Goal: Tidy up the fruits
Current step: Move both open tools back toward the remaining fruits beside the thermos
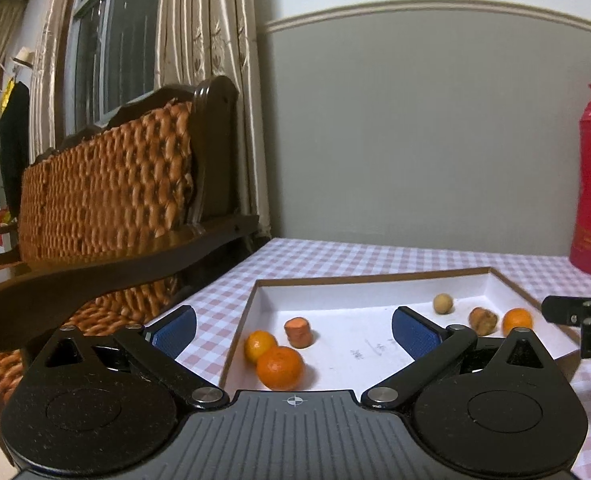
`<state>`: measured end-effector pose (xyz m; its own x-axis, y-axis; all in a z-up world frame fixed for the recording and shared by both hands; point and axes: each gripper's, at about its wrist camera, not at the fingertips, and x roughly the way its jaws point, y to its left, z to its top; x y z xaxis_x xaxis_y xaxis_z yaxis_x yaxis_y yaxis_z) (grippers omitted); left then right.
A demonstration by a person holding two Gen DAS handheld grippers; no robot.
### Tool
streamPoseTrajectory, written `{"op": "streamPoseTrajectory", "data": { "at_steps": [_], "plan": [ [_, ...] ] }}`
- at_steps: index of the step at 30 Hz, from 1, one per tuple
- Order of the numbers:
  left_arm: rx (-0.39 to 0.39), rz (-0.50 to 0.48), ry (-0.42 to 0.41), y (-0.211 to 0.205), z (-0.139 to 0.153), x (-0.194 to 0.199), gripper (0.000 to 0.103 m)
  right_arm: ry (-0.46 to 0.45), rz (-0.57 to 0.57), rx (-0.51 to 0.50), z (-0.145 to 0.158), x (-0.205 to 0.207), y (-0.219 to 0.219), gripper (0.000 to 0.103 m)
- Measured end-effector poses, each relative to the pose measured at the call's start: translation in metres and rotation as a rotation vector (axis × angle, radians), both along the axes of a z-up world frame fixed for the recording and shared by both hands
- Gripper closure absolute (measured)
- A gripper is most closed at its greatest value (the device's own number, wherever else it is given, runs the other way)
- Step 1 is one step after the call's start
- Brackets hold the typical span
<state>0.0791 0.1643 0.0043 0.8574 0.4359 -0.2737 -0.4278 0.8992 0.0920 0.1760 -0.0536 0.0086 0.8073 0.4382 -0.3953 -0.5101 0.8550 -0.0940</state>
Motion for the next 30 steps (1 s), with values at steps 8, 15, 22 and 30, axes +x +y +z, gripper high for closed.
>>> {"op": "streamPoseTrajectory", "data": {
  "at_steps": [8,15,22,30],
  "plan": [
    [0.033,-0.063,0.008,-0.032,0.002,-0.010,0.000,-0.016,-0.045,0.038,0.007,-0.024,-0.028,0.006],
    [0.104,-0.139,-0.015,-0.071,0.008,-0.017,0.000,-0.044,-0.104,0.018,0.008,-0.042,-0.055,0.006],
    [0.079,-0.253,-0.033,-0.107,0.009,-0.018,0.000,-0.069,-0.168,0.009,0.007,-0.061,-0.091,0.006],
    [0.072,-0.344,-0.044,-0.148,0.007,-0.019,0.000,-0.064,-0.257,0.009,0.002,-0.076,-0.140,0.006]
  ]
}}
